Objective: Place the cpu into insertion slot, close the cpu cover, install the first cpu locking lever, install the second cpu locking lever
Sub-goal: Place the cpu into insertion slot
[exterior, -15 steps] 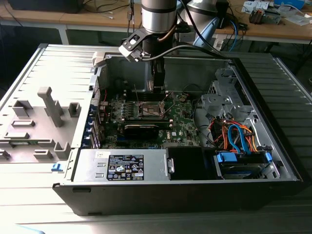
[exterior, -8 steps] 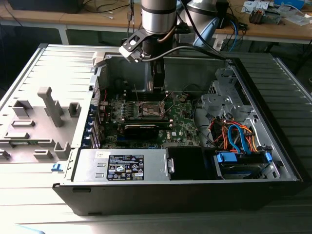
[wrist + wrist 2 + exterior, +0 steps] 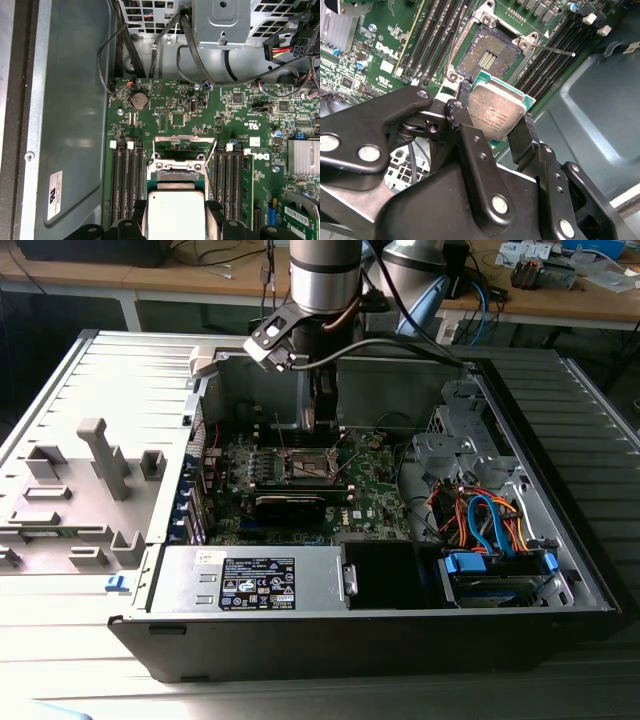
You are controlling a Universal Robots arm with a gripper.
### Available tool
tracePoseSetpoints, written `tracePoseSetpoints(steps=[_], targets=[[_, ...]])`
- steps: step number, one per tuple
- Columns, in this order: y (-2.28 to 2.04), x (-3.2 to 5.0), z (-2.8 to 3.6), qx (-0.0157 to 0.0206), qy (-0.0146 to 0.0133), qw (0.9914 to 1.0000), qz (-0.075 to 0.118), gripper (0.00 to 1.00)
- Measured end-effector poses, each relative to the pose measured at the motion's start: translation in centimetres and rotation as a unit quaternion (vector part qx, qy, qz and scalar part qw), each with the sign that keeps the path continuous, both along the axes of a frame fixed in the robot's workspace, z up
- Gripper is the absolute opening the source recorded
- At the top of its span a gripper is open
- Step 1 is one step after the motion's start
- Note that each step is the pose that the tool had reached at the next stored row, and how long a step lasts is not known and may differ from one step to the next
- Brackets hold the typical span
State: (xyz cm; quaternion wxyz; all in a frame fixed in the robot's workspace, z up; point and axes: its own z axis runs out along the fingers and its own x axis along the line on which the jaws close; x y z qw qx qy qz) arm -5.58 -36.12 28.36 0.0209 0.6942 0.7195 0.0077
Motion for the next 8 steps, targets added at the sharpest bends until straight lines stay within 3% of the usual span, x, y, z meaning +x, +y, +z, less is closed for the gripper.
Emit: tracePoseSetpoints(steps=[8], targets=[[0.0, 0.0, -0.28, 0.0, 0.0, 1.0, 0.0, 0.55]])
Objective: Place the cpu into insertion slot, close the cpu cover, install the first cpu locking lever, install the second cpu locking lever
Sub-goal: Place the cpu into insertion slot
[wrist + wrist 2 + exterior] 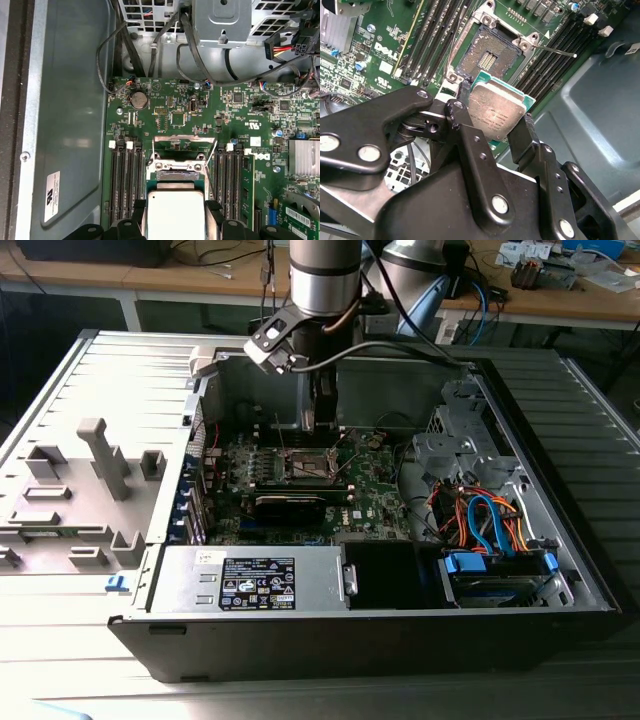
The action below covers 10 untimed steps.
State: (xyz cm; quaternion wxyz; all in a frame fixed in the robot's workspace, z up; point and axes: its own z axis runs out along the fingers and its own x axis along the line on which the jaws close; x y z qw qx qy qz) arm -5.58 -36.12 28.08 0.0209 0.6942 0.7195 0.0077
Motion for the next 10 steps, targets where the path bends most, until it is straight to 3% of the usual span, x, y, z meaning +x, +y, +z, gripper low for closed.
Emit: tracePoseSetpoints(steps=[10], targets=[[0.0, 0.0, -0.46, -0.0003, 0.0, 1.0, 0.0, 0.55]])
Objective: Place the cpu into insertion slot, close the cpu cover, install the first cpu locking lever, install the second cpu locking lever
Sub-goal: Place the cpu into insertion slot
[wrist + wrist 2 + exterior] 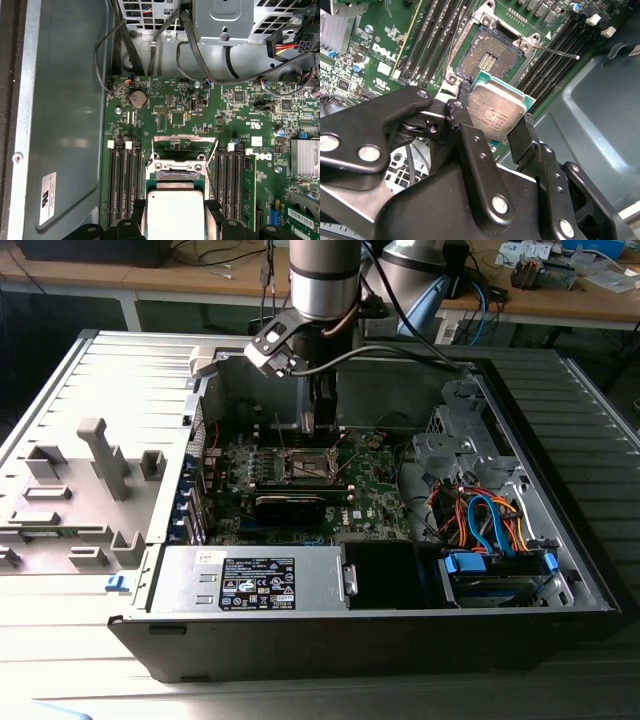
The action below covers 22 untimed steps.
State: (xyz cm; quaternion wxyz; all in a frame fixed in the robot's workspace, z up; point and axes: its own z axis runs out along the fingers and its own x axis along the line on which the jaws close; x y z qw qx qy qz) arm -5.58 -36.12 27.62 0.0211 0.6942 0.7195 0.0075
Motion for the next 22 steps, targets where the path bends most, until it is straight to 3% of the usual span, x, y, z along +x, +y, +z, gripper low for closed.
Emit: tracePoseSetpoints(steps=[22], targets=[[-0.01, -0.03, -0.83, 0.0, 0.0, 1.0, 0.0, 0.55]])
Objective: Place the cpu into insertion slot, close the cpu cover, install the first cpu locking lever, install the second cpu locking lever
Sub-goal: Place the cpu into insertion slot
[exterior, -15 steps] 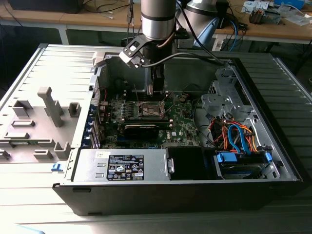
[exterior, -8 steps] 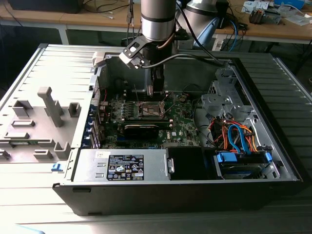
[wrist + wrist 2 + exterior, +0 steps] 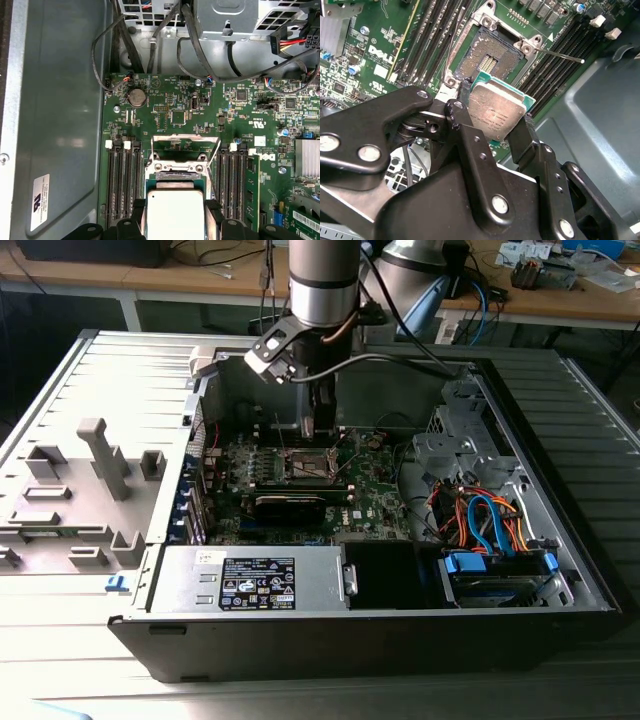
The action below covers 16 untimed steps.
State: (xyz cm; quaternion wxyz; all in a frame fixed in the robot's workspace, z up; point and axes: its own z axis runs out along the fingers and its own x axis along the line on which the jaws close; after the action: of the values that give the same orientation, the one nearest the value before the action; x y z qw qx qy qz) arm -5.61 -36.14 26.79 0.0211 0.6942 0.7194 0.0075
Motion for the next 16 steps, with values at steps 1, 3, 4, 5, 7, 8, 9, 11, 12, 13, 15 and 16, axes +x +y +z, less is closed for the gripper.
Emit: tracePoseSetpoints(steps=[1, 3, 4, 5, 7, 8, 9, 11, 12, 13, 15, 16], targets=[[0.0, 0.0, -0.04, 0.0, 0.0, 1.0, 0.0, 0.55], [0.0, -0.01, -0.13, 0.0, 0.0, 1.0, 0.0, 0.55], [0.0, -0.02, -0.16, 0.0, 0.0, 1.0, 0.0, 0.55], [-0.01, -0.04, -0.19, 0.0, 0.0, 1.0, 0.0, 0.55], [-0.02, -0.08, -0.26, 0.0, 0.0, 1.0, 0.0, 0.55], [-0.03, -0.13, -0.35, 0.0, 0.0, 1.0, 0.0, 0.55], [-0.05, -0.17, -0.42, 0.0, 0.0, 1.0, 0.0, 0.55], [-0.08, -0.23, -0.59, 0.0, 0.0, 1.0, 0.0, 0.55], [-0.09, -0.25, -0.65, 0.0, 0.0, 1.0, 0.0, 0.55], [-0.1, -0.28, -0.73, -0.0001, 0.0, 1.0, 0.0, 0.55], [-0.13, -0.32, -0.83, -0.0002, 0.0, 1.0, 0.0, 0.55], [-0.16, -0.34, -0.89, -0.0002, 0.0, 1.0, 0.0, 0.55]])
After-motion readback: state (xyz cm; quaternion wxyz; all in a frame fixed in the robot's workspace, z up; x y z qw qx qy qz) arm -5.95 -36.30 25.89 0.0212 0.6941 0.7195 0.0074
